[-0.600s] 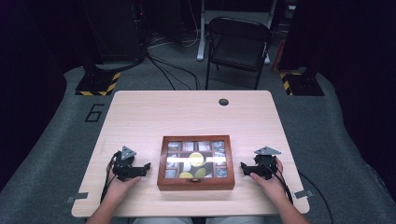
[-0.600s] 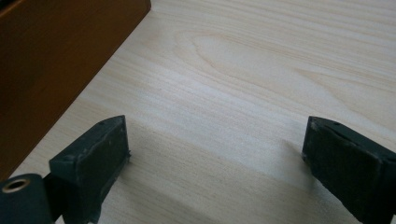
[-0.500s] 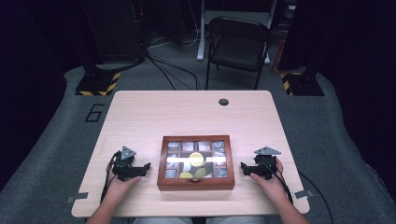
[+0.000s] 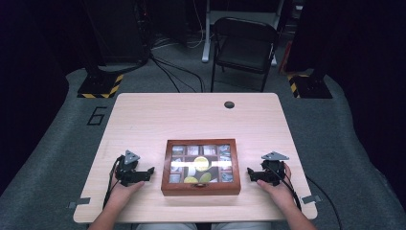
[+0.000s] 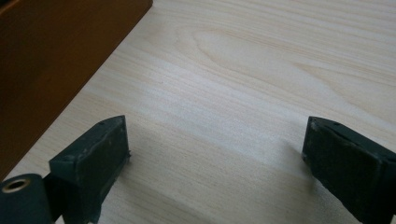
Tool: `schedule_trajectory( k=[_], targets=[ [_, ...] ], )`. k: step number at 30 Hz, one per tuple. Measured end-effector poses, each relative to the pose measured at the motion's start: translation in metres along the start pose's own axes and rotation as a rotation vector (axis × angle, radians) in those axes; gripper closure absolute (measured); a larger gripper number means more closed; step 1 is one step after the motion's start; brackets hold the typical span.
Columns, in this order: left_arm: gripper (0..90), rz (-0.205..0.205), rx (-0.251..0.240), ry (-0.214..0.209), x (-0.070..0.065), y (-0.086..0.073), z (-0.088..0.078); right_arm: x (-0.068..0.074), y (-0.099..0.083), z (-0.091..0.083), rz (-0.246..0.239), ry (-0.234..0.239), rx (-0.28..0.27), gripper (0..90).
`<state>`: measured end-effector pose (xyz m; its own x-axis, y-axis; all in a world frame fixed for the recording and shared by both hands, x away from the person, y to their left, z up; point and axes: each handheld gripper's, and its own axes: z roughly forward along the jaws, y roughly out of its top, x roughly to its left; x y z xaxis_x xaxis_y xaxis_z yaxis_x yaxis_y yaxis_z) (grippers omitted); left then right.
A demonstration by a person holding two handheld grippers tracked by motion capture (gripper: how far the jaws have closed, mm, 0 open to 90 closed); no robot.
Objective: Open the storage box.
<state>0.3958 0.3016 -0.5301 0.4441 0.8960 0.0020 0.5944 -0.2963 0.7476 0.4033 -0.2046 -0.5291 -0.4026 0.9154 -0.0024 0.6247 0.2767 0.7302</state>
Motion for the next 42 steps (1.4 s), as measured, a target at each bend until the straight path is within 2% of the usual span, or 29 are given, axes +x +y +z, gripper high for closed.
schedule_trajectory(
  k=[8,13,18,19,20,21,22,23,24,25,27,28,31,32,34,35,42],
  targets=[
    [15.7,-0.002,-0.001,0.0,0.0,0.0,0.0,0.0,-0.001,-0.001,0.004,0.003,-0.011,8.6],
    [16.0,-0.004,0.006,-0.007,0.001,0.0,-0.001,-0.002,-0.001,-0.002,-0.013,0.004,-0.01,9.8],
    [18.6,-0.012,0.004,0.006,0.001,0.001,-0.001,-0.003,0.0,-0.006,-0.006,0.009,0.011,16.9],
    [20.7,-0.012,0.004,0.006,0.001,0.001,-0.001,-0.003,0.0,-0.006,-0.006,0.009,0.011,16.9],
    [24.3,-0.027,-0.002,0.004,0.001,0.001,-0.003,-0.004,0.002,-0.009,-0.019,0.012,0.044,21.7],
    [26.9,-0.027,-0.002,0.004,0.001,0.001,-0.003,-0.004,0.002,-0.009,-0.019,0.012,0.044,21.7],
    [27.6,-0.033,-0.002,0.001,0.002,0.002,-0.003,-0.003,0.003,-0.013,-0.033,-0.011,0.052,25.9],
    [27.6,-0.042,0.011,-0.01,0.003,0.002,-0.005,-0.003,0.003,-0.013,-0.033,-0.011,0.052,25.9],
    [28.1,-0.057,0.023,-0.018,0.003,0.004,-0.006,-0.001,0.004,-0.016,-0.065,-0.019,0.057,29.8],
    [28.9,-0.057,0.023,-0.018,0.003,0.004,-0.006,-0.001,0.004,-0.016,-0.065,-0.019,0.057,29.8],
    [29.6,-0.07,0.023,-0.029,0.003,0.005,-0.008,0.001,0.005,-0.02,-0.069,-0.001,0.054,33.4],
    [29.8,-0.067,0.028,-0.04,0.001,0.007,-0.012,0.003,0.007,-0.023,-0.08,0.028,0.06,35.5],
    [29.8,-0.082,0.026,-0.053,-0.002,0.01,-0.015,0.005,0.009,-0.027,-0.083,0.012,0.061,36.7],
    [29.8,-0.101,0.024,-0.08,-0.003,0.011,-0.018,0.006,0.011,-0.033,-0.08,0.01,0.044,37.9],
    [29.8,-0.113,0.022,-0.085,-0.004,0.012,-0.019,0.005,0.011,-0.035,-0.075,0.016,0.032,37.8],
    [29.8,-0.107,0.019,-0.079,-0.005,0.012,-0.021,0.004,0.011,-0.04,-0.049,0.029,0.016,38.6],
    [30.1,-0.072,-0.004,-0.079,-0.014,0.017,-0.034,0.001,0.012,-0.055,0.001,0.049,-0.017,39.9]
  ],
)
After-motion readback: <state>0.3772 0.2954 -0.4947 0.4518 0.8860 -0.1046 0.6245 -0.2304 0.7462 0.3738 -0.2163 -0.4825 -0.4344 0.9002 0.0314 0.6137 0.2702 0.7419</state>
